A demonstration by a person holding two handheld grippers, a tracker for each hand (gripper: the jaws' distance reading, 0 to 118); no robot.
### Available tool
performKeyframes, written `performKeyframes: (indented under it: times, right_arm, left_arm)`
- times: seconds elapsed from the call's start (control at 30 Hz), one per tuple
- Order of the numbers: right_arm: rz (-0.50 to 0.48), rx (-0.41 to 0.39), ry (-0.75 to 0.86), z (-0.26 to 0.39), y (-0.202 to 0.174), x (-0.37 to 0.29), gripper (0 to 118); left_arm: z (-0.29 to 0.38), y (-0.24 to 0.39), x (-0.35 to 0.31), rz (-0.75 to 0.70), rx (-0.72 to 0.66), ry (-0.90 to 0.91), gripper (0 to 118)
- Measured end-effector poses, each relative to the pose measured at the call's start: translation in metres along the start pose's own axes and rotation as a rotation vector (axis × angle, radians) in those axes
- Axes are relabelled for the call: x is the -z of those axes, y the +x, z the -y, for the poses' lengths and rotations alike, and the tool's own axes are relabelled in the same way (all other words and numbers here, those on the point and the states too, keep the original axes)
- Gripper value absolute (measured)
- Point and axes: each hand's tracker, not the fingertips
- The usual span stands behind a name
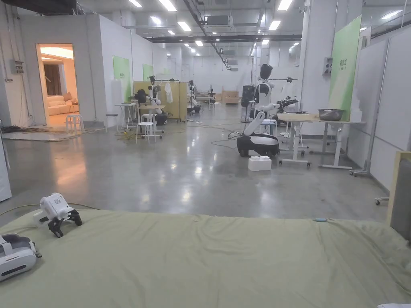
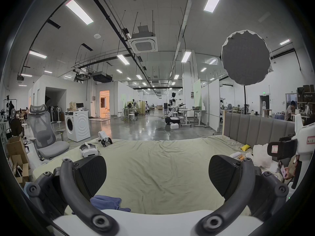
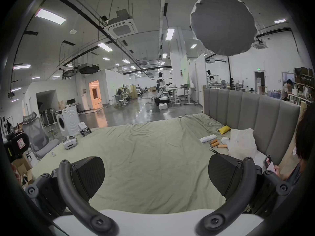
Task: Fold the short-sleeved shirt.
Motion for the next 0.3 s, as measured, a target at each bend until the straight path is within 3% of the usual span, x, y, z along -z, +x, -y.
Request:
performKeyframes:
  times: [0.1, 0.2, 0.3]
  right_arm:
    - [0.001, -0.039, -0.026, 0.007, 0.003, 0.007, 118]
    - [-0.181, -0.099, 0.100, 0.020, 0.015, 0.010, 118]
    - [-0.145, -0.142, 0.103, 0.022, 0.005, 0.006, 118]
  left_arm:
    - [0.006, 0.001, 0.003, -0.003, -0.001, -0.009, 118]
    - [0.013, 0.005, 0.008, -0.021, 0.007, -0.028, 118]
    - [0.020, 0.009, 0.008, -0.038, 0.013, -0.021, 118]
